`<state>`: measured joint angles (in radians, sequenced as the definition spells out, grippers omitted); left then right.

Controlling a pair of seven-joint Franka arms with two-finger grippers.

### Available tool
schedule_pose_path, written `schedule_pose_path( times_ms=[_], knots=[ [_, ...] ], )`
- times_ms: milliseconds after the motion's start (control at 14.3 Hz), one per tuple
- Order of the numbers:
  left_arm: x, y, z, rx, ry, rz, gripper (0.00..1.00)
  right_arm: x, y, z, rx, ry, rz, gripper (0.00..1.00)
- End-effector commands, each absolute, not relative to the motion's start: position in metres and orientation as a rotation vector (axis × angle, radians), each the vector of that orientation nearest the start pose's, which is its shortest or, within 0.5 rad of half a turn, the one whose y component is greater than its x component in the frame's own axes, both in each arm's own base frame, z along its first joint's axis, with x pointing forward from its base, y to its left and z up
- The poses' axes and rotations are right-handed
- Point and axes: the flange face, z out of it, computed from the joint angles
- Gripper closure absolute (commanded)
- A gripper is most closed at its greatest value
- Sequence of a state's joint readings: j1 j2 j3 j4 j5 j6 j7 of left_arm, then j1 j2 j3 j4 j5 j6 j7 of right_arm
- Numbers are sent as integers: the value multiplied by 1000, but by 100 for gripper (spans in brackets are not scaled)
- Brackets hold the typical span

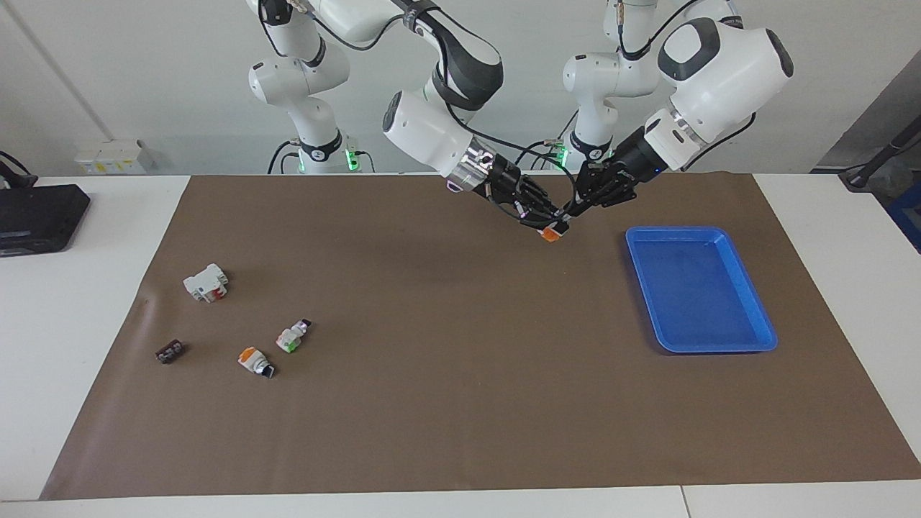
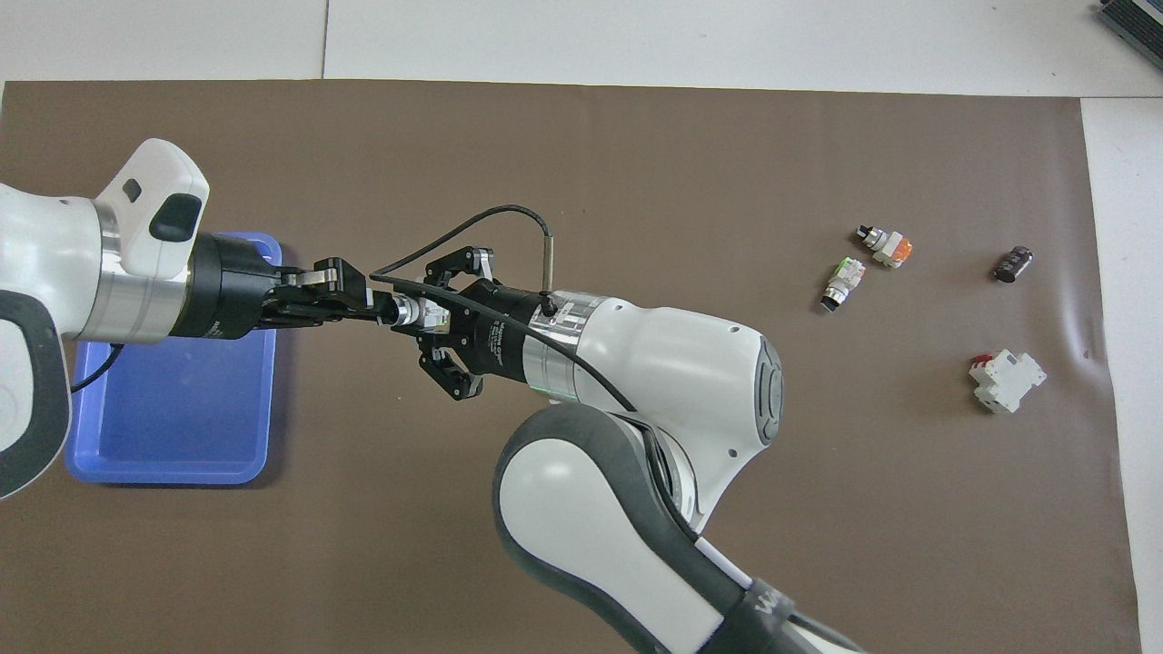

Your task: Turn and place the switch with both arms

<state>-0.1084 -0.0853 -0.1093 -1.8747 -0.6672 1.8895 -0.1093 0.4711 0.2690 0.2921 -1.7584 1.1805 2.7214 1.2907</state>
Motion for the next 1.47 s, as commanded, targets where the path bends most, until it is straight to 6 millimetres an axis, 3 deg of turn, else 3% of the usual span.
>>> schedule_pose_path(
  times_ms=[0, 561, 1401],
  knots=[
    [497, -188, 568, 2496, 121, -137, 100, 526, 427, 483, -1531, 1463, 495, 100],
    [499, -187, 569, 2442, 599, -275, 100, 525, 428, 483, -1531, 1463, 497, 100],
    [495, -210, 574, 2298, 1088, -414, 100, 525, 428, 483, -1532, 1462, 499, 100]
  ],
)
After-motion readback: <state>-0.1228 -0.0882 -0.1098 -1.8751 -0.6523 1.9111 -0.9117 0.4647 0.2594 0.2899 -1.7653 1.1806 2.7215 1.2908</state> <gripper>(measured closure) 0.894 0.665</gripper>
